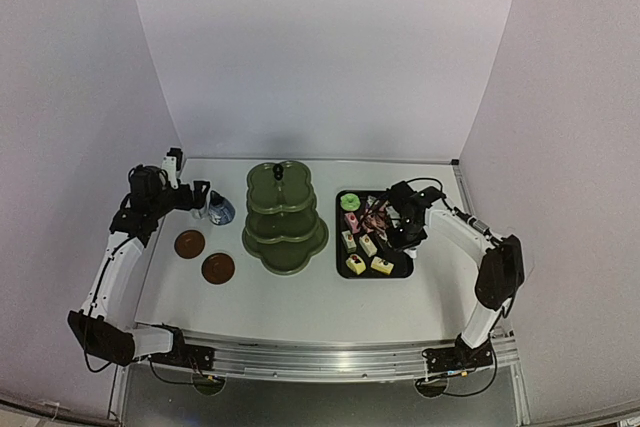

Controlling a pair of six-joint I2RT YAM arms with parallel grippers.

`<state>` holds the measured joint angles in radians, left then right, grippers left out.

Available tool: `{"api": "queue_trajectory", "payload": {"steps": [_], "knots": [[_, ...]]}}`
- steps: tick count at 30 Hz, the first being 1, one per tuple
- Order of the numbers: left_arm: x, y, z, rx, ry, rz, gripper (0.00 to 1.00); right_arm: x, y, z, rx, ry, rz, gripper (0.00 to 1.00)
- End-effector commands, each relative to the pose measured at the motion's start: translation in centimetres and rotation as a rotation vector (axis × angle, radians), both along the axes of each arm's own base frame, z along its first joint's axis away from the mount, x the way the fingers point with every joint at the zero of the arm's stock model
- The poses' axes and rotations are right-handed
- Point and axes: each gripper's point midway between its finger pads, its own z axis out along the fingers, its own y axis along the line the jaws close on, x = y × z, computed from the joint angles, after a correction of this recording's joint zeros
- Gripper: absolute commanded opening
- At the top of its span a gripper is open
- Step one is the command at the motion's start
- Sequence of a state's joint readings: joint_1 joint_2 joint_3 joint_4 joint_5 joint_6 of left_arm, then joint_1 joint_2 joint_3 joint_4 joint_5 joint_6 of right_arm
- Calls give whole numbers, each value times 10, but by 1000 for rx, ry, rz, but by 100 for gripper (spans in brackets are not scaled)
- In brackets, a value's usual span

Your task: Serve the afternoon tea

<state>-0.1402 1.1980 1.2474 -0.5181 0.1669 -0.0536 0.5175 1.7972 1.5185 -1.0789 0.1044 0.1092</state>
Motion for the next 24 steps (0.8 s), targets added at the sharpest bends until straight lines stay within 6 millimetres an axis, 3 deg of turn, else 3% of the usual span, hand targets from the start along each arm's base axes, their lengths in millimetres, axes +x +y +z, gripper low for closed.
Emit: {"api": "queue_trajectory", "payload": {"steps": [1, 8, 12, 14, 19, 24], "knots": [[-3, 0, 13, -15, -50, -8, 100, 8, 0, 33, 36, -93, -18, 0], [-5, 2, 2, -22, -34, -5, 100, 7, -1, 97, 94, -219, -18, 0], [-6, -1, -5, -21, -36, -28, 100, 10, 25, 122, 175, -281, 28, 0], [-8, -4, -9, -22, -37, -50, 99, 12, 45, 122, 227, -287, 59, 0], [-22, -20, -28, 7, -24, -182, 99, 22, 81, 99, 288, -249, 96, 0], [-43, -37, -73, 87, 37, -375, 93, 34, 119, 80, 393, -229, 144, 0]]}}
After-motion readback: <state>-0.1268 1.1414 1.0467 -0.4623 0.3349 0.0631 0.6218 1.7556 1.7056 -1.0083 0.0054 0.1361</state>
